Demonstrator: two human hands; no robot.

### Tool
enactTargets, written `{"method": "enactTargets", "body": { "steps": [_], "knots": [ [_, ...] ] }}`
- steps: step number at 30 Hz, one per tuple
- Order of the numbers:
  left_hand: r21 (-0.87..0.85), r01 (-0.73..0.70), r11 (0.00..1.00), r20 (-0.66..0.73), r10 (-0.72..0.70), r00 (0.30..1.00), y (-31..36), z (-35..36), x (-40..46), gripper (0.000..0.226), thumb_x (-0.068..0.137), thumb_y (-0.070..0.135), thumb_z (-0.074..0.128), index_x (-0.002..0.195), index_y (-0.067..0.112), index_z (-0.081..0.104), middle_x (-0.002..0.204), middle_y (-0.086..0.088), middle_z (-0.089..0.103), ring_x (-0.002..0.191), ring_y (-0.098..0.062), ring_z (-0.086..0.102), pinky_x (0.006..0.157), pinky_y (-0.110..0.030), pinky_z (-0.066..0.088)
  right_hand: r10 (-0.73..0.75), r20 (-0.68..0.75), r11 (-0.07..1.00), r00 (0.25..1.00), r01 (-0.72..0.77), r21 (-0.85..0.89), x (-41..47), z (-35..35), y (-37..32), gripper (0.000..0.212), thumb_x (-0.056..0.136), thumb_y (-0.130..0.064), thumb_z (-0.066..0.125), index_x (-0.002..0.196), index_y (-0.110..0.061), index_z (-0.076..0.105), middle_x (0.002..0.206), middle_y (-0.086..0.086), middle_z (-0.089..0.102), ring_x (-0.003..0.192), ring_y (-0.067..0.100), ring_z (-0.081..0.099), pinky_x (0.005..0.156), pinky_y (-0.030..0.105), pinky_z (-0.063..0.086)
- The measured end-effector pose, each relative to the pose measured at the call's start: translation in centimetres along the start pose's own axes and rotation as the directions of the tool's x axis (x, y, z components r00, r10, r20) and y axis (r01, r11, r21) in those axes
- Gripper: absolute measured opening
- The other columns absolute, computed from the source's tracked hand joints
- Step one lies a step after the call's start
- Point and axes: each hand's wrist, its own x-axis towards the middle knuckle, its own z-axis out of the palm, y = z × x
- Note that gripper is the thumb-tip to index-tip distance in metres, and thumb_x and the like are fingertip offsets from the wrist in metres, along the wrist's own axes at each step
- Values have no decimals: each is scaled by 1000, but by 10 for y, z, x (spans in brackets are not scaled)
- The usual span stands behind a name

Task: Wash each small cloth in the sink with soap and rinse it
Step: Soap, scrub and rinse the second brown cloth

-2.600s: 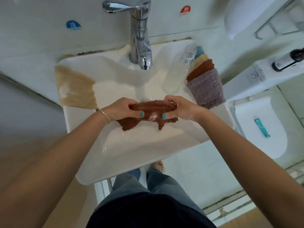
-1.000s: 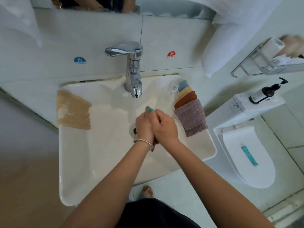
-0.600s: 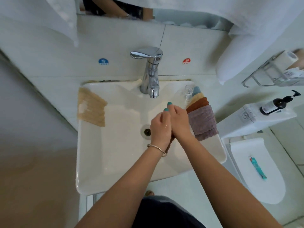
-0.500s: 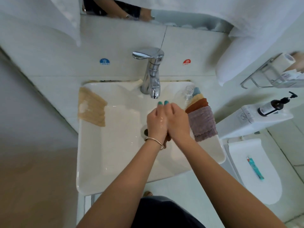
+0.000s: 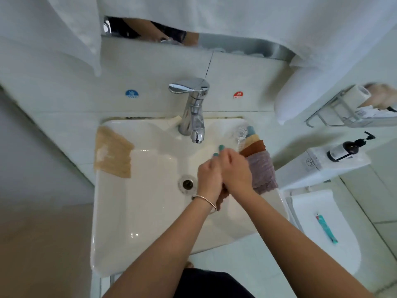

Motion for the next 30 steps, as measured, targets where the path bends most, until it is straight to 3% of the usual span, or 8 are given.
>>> {"method": "enactTargets", "body": {
  "steps": [2,6,10,14,19,23,27,30],
  "knots": [
    [-41,-19,999,-20,18,1000,9,5,-1,40,101,29,44,65,14,55,53,0,54,45,-11,51,43,-27,42,58,-68,994,996,-52,92,3,-5,-3,39,97,-34,47,62,-19,43,58,-4,51,56,17,47,59,39,38],
    [40,-38,998,-34,39,999,12,-5,14,42,104,9,35,64,18,45,59,2,46,54,-10,46,47,-16,39,-258,40,962,965,260,-77,-30,-5,-8,32,99,-42,41,73,-23,36,61,6,58,58,28,54,54,39,40],
    [56,-62,997,33,60,998,22,9,-3,40,100,23,44,63,12,55,60,-6,57,58,-19,54,56,-33,46,45,-88,997,995,-39,73,7,-12,1,36,99,-36,44,67,-18,45,61,-2,54,58,20,52,59,41,41],
    [24,-44,999,-31,45,999,22,6,13,38,102,18,41,65,15,47,55,2,47,57,-17,48,62,-30,46,-210,2,978,978,210,-15,-27,-12,-3,34,101,-42,40,73,-21,40,61,3,56,57,25,53,55,42,40],
    [56,-65,996,49,62,997,22,18,-4,34,99,24,46,69,11,55,62,-5,56,62,-20,54,59,-32,46,62,-83,989,995,-50,143,0,-26,-2,36,99,-34,44,65,-20,44,61,-2,52,62,22,51,65,46,46],
    [39,-186,982,-26,187,982,28,8,2,33,102,24,39,91,3,63,75,-2,55,72,-18,52,63,-18,48,-186,-43,979,982,189,80,-29,-22,-15,36,101,-39,42,69,-21,39,60,3,55,61,29,55,58,43,42],
    [29,-173,984,25,173,985,29,16,-12,41,100,34,45,73,9,61,66,-5,62,68,-21,60,64,-38,51,53,-108,978,993,-29,205,-1,-30,-12,44,100,-40,42,60,-21,43,58,-4,50,58,17,48,61,40,41],
    [19,-165,986,-55,166,985,35,7,0,43,101,29,44,61,13,48,56,-2,50,55,-15,48,57,-29,43,-119,-148,974,982,144,176,-28,-19,-17,41,100,-39,47,63,-20,43,55,-3,50,54,18,48,54,38,38]
  ]
}}
